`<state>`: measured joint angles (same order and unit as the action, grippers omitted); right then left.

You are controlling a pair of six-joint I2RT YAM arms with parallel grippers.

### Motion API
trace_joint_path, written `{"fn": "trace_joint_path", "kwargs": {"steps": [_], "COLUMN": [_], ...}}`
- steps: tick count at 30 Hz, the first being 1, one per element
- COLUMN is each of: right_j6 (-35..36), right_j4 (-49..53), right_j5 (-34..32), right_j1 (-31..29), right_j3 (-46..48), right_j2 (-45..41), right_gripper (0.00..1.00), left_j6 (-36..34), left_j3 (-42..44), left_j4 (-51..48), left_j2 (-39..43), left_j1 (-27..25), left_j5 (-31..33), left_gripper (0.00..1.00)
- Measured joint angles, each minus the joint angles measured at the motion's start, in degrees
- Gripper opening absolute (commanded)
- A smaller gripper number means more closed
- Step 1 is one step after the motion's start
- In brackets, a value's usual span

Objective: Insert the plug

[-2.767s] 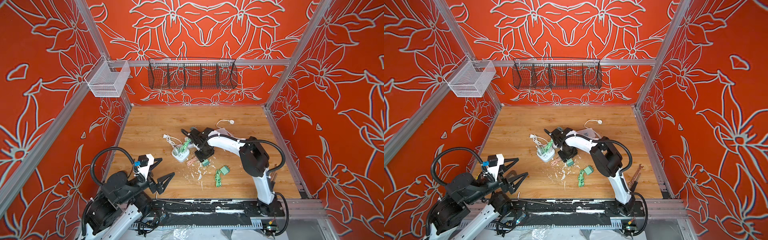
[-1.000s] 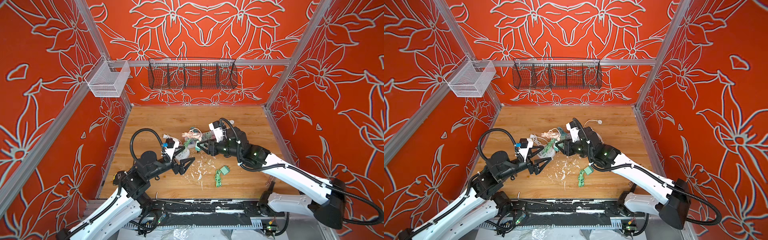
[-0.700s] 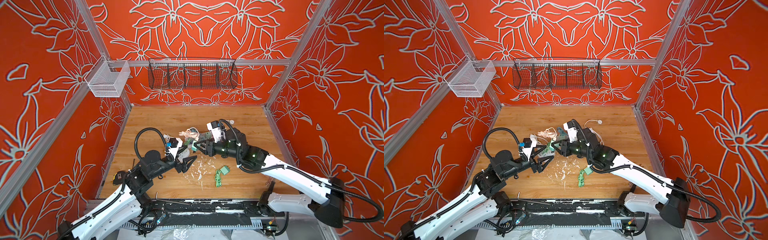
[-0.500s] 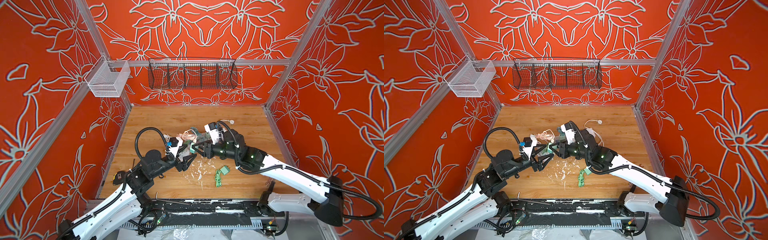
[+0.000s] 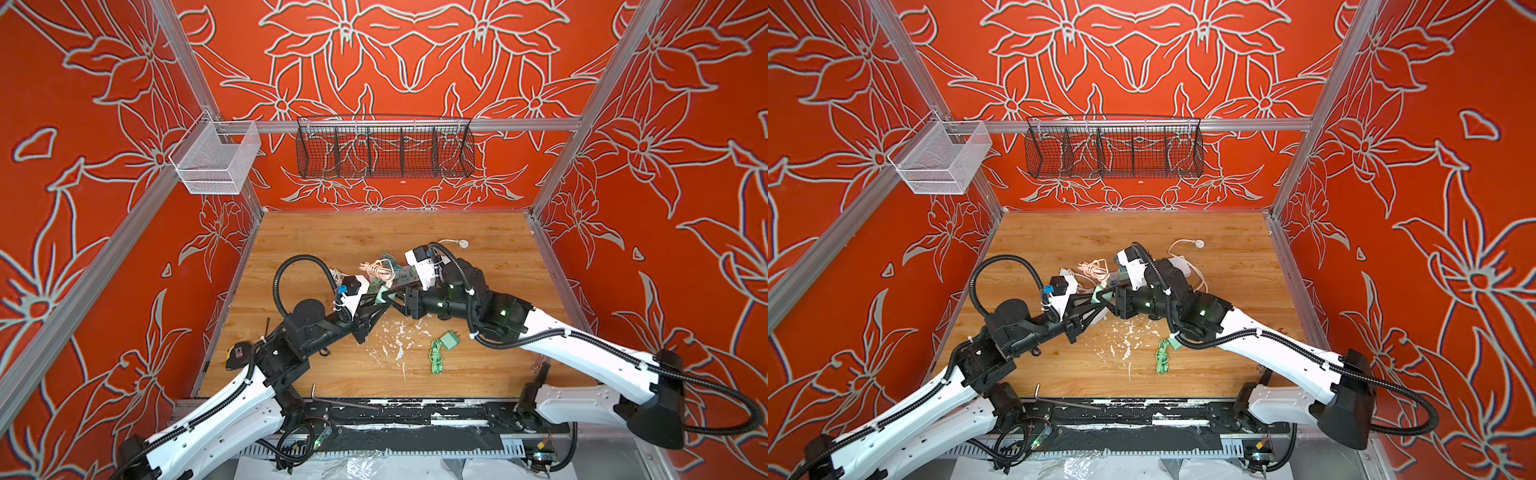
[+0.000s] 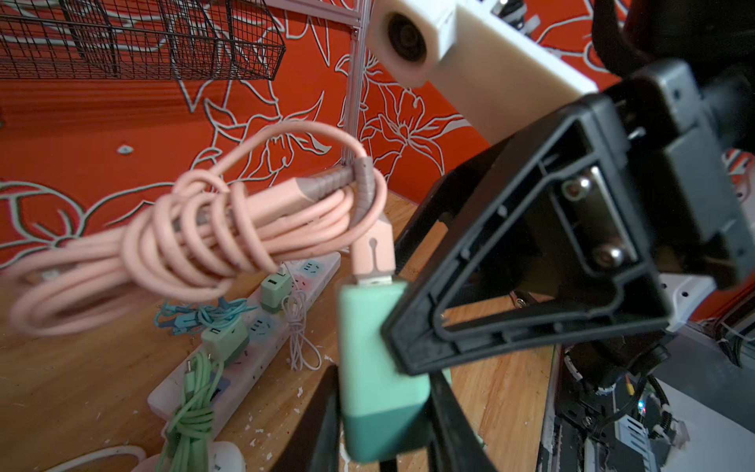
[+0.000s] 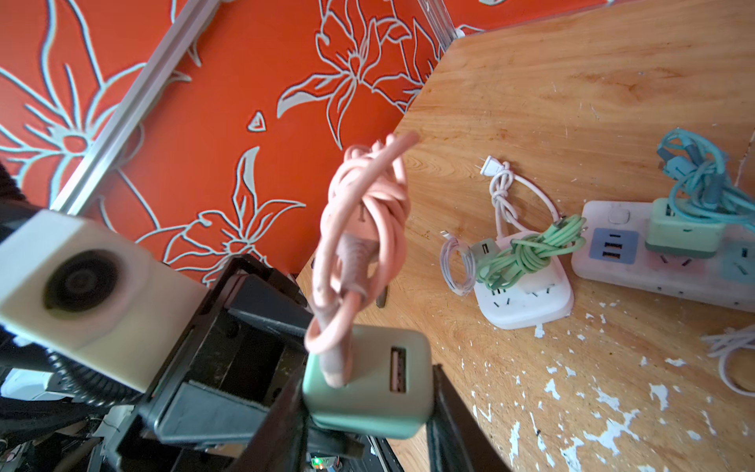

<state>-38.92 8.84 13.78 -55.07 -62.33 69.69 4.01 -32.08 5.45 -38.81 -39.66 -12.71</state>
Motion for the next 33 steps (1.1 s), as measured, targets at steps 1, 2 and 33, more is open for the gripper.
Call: {"fn": "trace_joint_path", "kwargs": {"steps": [1, 2, 33], "right_j6": [0.2, 0.5, 2.5], "right_j4": [1.6, 3.4, 26.0], "right_j5": [0.0, 0.0, 9.9], "right_j1": [0.0, 0.0, 2.8], "right_j3": [-1.1, -2.4, -20.8], "right_j2": [0.4, 0.9, 9.5], "right_gripper": [0.4, 0.42, 0.54], "left_j6": [-0.2, -0.4, -5.6], "left_j3": [0.0, 0.0, 1.2], "left_j4": [0.0, 0.0, -2.6], "left_j2": [0.0, 0.1, 5.7], "left_j1": [0.0, 0.0, -2.6], "left_j5": [0.0, 0.0, 0.2], "left_gripper": [0.02, 0.01, 0.0]}}
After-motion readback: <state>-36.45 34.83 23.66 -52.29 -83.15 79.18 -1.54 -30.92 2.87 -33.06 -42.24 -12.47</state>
